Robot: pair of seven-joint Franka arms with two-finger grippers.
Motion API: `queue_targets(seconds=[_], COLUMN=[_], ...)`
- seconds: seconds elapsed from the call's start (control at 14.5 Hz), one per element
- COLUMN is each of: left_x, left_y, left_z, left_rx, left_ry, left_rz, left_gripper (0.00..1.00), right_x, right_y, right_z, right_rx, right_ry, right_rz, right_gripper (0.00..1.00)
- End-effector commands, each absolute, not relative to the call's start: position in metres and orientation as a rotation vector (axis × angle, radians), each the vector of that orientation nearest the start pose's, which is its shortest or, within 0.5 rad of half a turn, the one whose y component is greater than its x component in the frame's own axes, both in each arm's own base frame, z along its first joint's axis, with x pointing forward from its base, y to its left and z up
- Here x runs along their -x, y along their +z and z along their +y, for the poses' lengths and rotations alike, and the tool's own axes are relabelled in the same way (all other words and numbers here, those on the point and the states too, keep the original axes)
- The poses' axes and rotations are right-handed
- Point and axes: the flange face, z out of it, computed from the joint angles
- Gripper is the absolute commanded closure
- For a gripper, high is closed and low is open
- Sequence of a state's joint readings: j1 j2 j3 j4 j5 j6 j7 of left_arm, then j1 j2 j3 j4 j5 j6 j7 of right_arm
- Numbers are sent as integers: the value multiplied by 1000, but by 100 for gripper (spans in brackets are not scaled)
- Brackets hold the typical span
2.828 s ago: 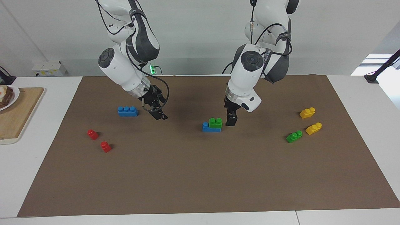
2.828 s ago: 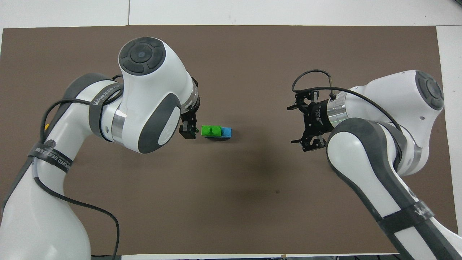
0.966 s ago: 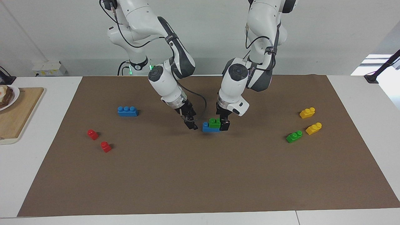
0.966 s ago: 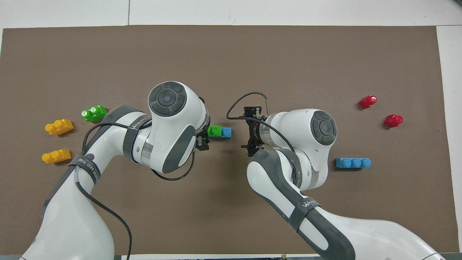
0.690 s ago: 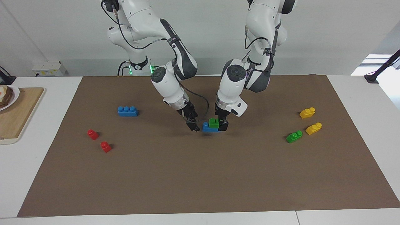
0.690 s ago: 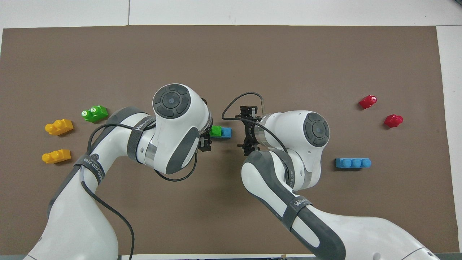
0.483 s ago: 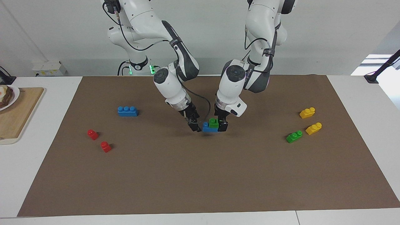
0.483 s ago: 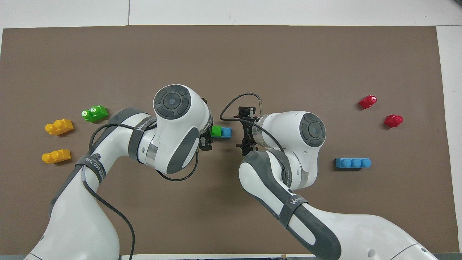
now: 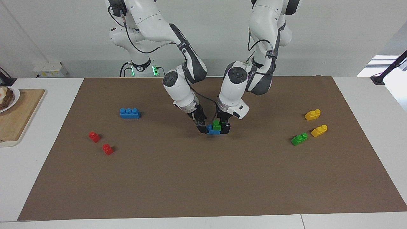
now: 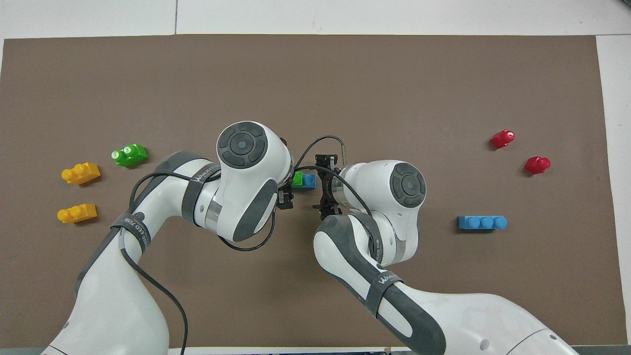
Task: Remove green block with left arm and hold with right
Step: 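Close the left gripper on the green block and the right gripper on the blue bar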
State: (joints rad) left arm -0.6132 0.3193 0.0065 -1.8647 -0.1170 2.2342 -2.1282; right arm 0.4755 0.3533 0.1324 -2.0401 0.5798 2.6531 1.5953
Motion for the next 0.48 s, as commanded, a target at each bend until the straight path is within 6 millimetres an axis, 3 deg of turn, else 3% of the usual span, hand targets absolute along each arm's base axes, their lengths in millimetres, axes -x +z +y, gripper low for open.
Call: queue_targets(seconds=[0.0,0.41], left_x=[-513,-511], left_y=[348,345], left_z=[-366,-365], left_rx=[-2135,-2138], left_ry=[-92,-93], left_rz=[2194,2198], left_gripper=[0,0], right_x=[-520,-522], right_y=[290,278], right_z=[342,354], right_rx=[1986,1975], right_ry=[350,363], right_rz=[1872,1879], right_gripper=[3,3])
